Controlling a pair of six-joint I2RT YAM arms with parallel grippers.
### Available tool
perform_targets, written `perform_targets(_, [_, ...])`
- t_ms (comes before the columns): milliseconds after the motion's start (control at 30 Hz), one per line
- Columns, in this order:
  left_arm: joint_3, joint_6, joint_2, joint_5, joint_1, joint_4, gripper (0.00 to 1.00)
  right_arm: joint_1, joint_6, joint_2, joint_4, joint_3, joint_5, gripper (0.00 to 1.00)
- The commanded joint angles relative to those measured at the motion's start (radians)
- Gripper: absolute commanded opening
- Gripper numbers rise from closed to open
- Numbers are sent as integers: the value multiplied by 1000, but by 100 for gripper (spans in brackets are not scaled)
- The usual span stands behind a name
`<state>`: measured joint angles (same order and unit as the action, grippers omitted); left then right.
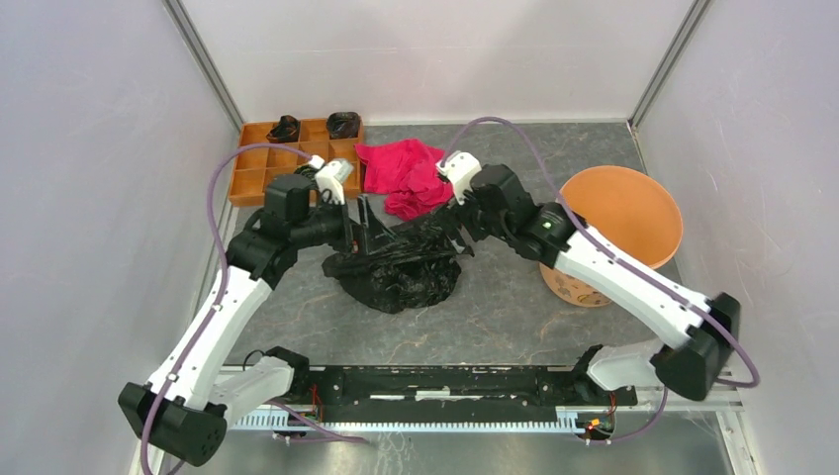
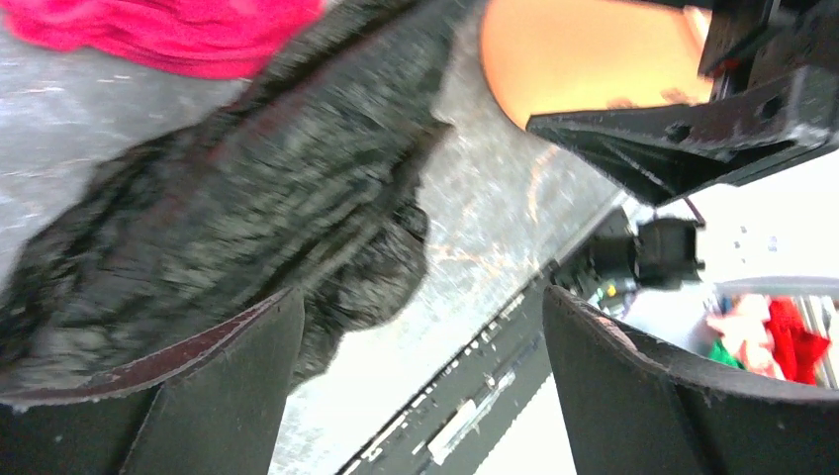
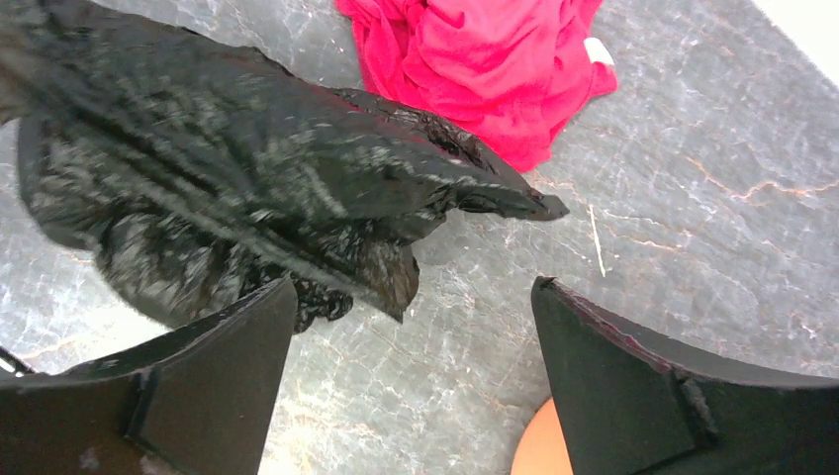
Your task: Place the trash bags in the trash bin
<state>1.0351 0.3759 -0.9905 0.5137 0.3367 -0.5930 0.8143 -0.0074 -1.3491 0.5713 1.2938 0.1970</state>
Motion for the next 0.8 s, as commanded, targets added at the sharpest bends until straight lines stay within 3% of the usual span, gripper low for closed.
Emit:
perform_targets(0, [53,-36,-25,-35,143,68,95,0,-14,163,20,-43,6,98])
perform_targets(167, [66,-7,-94,-86,200,104,93,-1,35,262,-16,-150,-66,98])
perform_targets(367, [73,90,-88,-244,199,168,94,1,235,274,-233,-363,-290,98])
perform_targets(600, [67,107,-54,-305,199,152,100,2,450,212,-448,-556,-204,98])
perform_targets(767, [39,110,-43,-284,199,127,100,0,413,122,-697,-641,-173,94])
